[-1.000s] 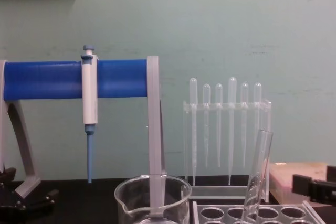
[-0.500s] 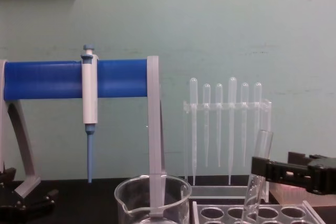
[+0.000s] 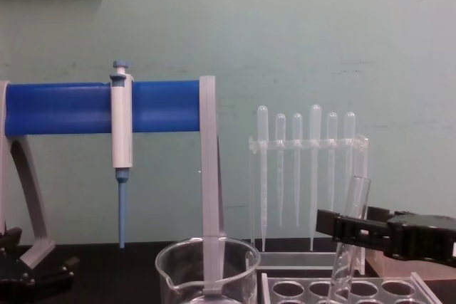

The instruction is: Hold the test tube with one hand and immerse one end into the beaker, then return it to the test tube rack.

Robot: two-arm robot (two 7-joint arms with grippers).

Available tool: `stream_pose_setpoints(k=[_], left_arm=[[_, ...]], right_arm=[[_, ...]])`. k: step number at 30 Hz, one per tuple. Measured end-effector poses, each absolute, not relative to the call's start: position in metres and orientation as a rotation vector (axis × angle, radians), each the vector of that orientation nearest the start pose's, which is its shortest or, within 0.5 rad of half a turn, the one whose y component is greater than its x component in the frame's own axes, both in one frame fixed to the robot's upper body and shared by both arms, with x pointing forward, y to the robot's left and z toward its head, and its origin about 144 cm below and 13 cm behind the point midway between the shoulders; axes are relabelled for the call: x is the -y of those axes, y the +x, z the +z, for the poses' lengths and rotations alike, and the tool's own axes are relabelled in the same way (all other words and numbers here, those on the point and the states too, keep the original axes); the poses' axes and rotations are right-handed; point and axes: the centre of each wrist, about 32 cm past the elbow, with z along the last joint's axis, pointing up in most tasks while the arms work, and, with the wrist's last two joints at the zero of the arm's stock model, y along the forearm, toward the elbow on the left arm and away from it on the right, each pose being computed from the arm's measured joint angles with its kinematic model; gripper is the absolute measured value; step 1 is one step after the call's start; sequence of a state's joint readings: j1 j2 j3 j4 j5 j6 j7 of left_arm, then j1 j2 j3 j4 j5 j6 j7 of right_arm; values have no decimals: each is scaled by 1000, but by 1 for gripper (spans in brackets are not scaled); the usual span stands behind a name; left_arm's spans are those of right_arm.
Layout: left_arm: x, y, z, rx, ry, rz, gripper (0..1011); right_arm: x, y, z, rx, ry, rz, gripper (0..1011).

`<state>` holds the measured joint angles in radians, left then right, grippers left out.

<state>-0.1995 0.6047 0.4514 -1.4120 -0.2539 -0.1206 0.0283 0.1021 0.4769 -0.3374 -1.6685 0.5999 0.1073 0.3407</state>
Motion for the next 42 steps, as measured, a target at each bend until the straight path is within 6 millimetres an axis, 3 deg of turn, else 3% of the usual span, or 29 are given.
stream_pose_setpoints(k=[12, 22, 35, 42], left_arm=[[-310, 489, 1140, 285, 304, 1248, 1000], [-310, 489, 1140, 285, 304, 1248, 1000], [-310, 489, 1140, 285, 304, 1248, 1000], [-310, 489, 1140, 285, 304, 1248, 1000]], right_arm=[[255, 468, 1186, -137, 27, -875, 964], [255, 468, 1186, -137, 25, -875, 697], [255, 468, 1187, -135, 24, -875, 255], [255, 468, 1187, -135, 24, -875, 224]])
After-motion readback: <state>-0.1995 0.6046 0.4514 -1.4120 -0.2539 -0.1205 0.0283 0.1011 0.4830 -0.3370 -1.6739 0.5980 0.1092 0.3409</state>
